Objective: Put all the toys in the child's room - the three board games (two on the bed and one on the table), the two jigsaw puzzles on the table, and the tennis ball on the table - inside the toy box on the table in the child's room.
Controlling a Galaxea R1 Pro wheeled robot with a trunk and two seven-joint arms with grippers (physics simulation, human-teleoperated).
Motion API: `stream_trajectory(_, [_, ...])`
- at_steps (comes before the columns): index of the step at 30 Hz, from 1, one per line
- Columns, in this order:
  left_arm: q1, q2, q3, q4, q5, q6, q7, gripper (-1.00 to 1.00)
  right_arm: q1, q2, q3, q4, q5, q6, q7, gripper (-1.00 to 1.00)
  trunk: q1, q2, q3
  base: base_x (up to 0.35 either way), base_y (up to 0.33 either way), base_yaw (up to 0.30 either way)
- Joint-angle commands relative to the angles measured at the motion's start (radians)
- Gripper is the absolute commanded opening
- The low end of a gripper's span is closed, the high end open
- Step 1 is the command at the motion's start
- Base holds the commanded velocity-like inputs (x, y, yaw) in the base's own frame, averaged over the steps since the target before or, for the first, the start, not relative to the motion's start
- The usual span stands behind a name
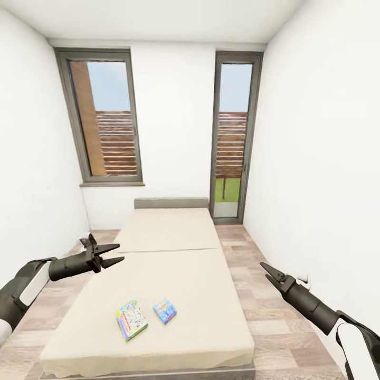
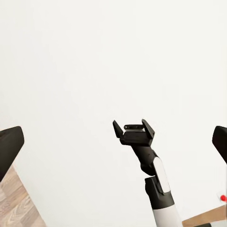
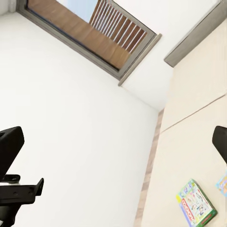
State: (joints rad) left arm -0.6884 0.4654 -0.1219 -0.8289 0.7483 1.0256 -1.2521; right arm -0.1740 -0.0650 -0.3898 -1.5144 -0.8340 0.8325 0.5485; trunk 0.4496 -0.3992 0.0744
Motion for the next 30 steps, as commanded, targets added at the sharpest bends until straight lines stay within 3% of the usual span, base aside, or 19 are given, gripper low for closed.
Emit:
stream_trajectory(1, [0.0,0.001,-0.003,0.0,0.003,0.007,-0.003,1.0,-0.001,0.0,-0.001,0.0,-0.001,0.007,0.002,1.0,0.0,-0.001,0.0,0.0,0.0,-0.275])
stream_trajectory(12, [0.0,0.002,-0.003,0.0,0.003,0.006,-0.003,1.0,-0.001,0.001,-0.001,0.0,0.0,0.006,0.0,1.0,0.0,-0.001,0.005,0.0,0.0,-0.25])
stream_trajectory(30, [0.0,0.002,-0.002,0.002,0.002,0.004,-0.003,1.0,-0.001,0.001,-0.002,-0.001,0.002,0.005,-0.007,1.0,0.0,-0.001,-0.009,-0.018,0.0,-0.022])
